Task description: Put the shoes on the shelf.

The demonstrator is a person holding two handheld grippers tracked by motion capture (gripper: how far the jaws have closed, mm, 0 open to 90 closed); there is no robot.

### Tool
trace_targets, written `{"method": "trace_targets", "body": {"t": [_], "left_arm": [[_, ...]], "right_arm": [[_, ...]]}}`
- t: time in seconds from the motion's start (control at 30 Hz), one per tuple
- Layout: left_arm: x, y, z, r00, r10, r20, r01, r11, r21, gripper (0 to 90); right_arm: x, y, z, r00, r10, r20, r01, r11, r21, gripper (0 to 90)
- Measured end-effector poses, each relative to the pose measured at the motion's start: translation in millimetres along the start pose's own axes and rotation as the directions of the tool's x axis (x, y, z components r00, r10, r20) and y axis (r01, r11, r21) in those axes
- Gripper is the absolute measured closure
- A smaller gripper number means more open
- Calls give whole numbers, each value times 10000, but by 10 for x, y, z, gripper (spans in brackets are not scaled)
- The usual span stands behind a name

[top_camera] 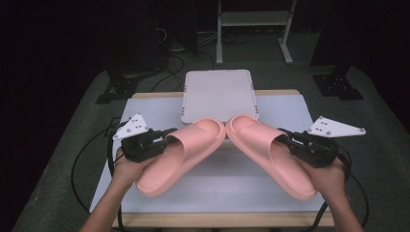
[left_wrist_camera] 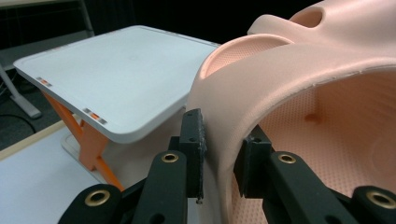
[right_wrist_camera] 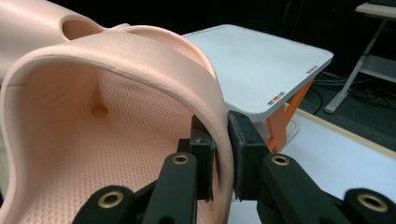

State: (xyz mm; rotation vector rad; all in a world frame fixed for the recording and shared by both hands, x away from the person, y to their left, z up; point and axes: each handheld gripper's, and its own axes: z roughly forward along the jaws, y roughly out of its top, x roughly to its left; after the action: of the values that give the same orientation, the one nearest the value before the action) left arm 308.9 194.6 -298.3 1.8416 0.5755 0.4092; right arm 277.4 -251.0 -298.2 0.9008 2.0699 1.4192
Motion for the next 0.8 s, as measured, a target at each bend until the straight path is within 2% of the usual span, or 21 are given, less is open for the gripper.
{"method": "trace_targets", "body": {"t": [0.03, 0.23, 0.43, 0.8], "left_arm": [[8, 10, 5, 10000, -79, -9, 79, 10000, -29, 754], [83, 125, 37, 9998, 25, -188, -26, 10000, -29, 754], [190, 226, 70, 9988, 11, -482, -11, 10000, -6, 754], [389, 270, 150, 9958, -174, -900, 176, 9998, 16, 755]], "right_arm": [[-13, 20, 9, 10000, 2, 17, -2, 10000, -24, 803], [-68, 146, 53, 9999, 5, 124, -4, 10000, -79, 803], [-163, 279, 155, 9992, 18, 403, -22, 10000, 97, 803], [-308, 348, 369, 9979, 264, 599, -272, 9995, 133, 803]]}}
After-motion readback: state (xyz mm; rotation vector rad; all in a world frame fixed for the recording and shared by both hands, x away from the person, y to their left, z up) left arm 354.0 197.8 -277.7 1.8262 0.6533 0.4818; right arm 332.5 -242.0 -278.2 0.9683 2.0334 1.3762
